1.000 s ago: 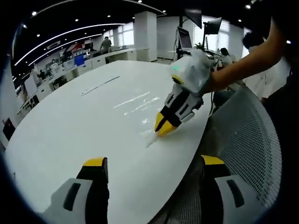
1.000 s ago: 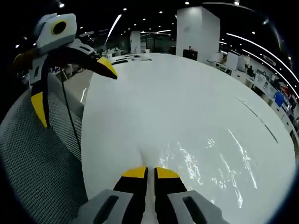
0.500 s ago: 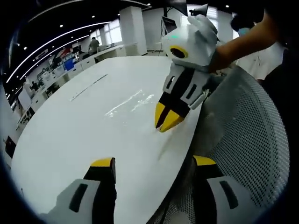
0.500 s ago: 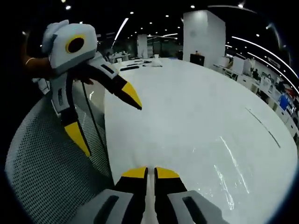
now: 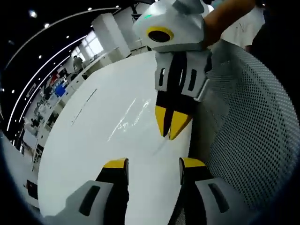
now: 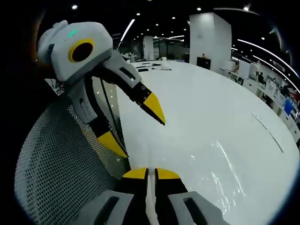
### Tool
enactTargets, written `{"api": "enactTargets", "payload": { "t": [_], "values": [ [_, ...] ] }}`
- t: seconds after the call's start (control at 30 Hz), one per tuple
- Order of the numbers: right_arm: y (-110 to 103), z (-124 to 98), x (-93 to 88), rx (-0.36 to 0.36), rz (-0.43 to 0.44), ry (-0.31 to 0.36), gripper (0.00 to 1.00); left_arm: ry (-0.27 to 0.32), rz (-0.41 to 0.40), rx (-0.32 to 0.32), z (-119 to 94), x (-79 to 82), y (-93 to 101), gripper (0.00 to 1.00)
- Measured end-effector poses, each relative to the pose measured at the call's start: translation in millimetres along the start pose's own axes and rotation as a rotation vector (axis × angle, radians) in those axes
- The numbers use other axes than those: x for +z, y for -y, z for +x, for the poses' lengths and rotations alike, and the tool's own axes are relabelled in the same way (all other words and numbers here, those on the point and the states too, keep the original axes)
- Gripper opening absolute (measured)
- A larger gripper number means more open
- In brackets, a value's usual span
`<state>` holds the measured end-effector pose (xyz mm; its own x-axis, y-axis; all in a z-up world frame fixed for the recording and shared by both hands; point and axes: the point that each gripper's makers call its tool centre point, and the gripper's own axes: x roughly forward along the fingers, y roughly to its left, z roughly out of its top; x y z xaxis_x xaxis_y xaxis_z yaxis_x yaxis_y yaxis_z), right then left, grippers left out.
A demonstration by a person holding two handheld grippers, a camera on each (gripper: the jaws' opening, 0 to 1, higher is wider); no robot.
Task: Open the resealable bag by pulling the two sides of the seal apart until the entire bag opening is separated and visibly accessible.
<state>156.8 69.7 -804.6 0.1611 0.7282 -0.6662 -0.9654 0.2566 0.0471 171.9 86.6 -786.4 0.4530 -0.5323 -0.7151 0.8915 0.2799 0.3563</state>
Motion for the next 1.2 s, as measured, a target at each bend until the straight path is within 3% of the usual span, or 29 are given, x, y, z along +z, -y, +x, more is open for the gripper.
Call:
{"api": "enactTargets", "payload": {
  "t": [0.27,0.4,0.53,0.73,0.83,1.03,1.2],
  "values": [
    [-10,3,0.4,0.009,-0.017,-0.006,0.01,-0.057,0.226,-0.023,7,-2.1,9.6,0.34],
    [-8,3,0.4,-0.003,-0.016,-0.011,0.01,-0.055,0.26,-0.039,11,-1.2,17.5,0.3],
    [-7,3,3.2,-0.007,-0.013,-0.008,0.01,-0.049,0.321,-0.06,14,2.6,22.2,0.09],
    [-6,4,4.6,-0.012,-0.023,-0.01,0.01,-0.059,0.407,-0.063,15,7.2,23.9,0.06],
    [-7,4,5.2,-0.012,-0.034,-0.011,0.01,-0.054,0.408,-0.04,15,9.3,20.5,0.03],
    [-9,3,3.9,-0.01,-0.065,-0.025,0.01,-0.039,0.465,-0.074,17,7.5,25.4,0.0],
    [-13,4,0.4,-0.012,-0.125,-0.053,0.01,0.019,0.389,-0.137,18,8.7,32.3,0.0]
  ]
}}
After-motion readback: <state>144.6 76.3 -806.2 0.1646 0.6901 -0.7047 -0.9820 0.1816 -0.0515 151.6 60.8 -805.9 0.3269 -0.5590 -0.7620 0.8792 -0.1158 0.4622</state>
